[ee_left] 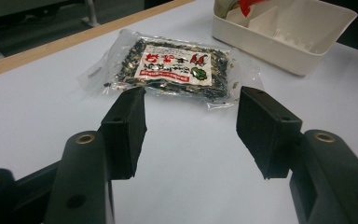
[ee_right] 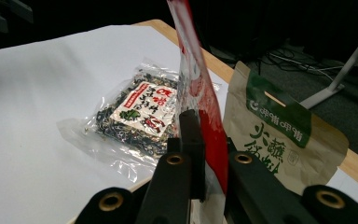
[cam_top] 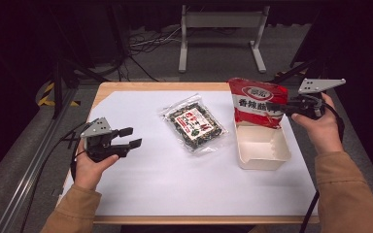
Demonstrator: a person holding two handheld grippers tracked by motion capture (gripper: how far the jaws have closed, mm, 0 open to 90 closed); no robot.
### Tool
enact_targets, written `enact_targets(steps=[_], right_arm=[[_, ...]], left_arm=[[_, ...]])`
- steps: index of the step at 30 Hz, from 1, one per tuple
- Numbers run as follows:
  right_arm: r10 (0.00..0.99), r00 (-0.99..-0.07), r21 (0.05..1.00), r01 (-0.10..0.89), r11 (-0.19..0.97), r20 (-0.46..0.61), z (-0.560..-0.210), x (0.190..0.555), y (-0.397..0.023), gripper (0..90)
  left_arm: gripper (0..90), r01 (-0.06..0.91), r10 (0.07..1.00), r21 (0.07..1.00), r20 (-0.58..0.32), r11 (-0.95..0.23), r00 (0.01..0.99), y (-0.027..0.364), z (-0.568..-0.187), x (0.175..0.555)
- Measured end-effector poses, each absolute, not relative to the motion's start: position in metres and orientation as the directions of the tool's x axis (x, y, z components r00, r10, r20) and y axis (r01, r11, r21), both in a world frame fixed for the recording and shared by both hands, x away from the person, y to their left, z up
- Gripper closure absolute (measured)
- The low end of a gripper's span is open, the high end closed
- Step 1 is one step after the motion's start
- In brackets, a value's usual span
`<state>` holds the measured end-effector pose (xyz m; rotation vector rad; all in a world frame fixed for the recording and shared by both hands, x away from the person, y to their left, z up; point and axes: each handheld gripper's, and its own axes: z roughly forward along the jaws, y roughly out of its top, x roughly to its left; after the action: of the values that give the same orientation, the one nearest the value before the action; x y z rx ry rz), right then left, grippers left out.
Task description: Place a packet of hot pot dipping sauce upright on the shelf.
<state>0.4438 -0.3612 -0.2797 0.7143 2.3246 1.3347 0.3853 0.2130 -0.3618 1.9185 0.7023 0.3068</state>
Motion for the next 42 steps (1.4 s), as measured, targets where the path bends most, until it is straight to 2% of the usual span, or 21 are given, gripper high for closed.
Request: enact_targets(steps=[20, 29, 42], right_arm=[[0.616, -0.782, 0.833, 0.276, 0.480, -0.096, -0.300, 0.468, -0.361, 89.7], [0.581, -0.796, 0.809, 0.222, 0.544, -0.172, -0.310, 0.477, -0.352, 89.6], [0.635, -0.757, 0.845, 0.233, 0.481, -0.153, -0.326, 0.482, -0.365, 88.9]], left_arm=[[42.9, 0.342, 0.597, 0.888, -0.101, -0.306, 0.796, 0.215, -0.363, 0.387], [42.8, 0.342, 0.598, 0.889, -0.101, -0.305, 0.795, 0.216, -0.364, 0.387], [42.8, 0.337, 0.598, 0.888, -0.092, -0.312, 0.796, 0.215, -0.364, 0.387]])
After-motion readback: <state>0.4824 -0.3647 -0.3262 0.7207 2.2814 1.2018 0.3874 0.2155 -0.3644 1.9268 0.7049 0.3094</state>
